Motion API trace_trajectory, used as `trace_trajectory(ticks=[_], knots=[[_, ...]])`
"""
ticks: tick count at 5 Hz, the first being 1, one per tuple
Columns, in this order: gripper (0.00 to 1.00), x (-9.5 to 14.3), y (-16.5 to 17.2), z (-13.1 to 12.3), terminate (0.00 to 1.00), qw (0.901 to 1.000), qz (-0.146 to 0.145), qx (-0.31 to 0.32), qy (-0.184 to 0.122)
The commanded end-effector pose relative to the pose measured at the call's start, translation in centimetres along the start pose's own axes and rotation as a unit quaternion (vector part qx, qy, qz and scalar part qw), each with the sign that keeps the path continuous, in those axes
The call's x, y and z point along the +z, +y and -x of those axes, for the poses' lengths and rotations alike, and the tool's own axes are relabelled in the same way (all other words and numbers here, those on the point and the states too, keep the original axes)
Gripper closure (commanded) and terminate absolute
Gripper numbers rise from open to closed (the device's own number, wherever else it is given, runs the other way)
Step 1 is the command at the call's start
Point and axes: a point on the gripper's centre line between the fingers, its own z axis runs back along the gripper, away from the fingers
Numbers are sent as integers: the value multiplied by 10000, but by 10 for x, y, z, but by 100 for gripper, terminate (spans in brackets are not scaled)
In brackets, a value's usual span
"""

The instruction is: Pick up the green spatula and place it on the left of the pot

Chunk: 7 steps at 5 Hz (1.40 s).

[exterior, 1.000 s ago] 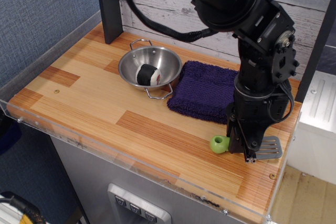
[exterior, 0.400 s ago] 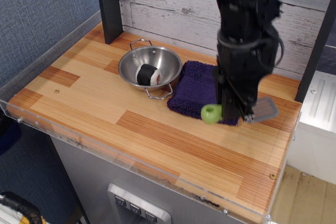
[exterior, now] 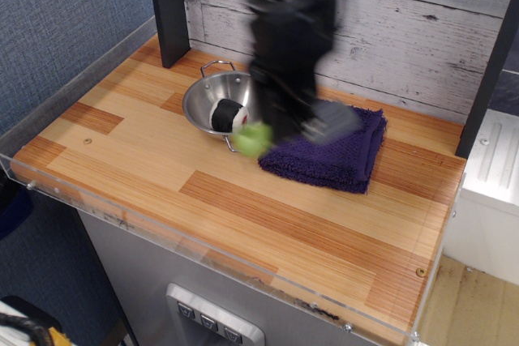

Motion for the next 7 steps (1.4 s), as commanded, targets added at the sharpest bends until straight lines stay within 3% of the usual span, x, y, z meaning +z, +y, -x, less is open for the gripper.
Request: trace_trajectory(ticks=[1,3,5,7], knots=[[100,35,52,60,0,9913,-247,1263,-273],[100,29,96,66,0,9834,-391,1748,-275],[100,5,130,53,0,9770,-493,2076,-7],[100,-22,157,71,0,9666,-547,2484,323]])
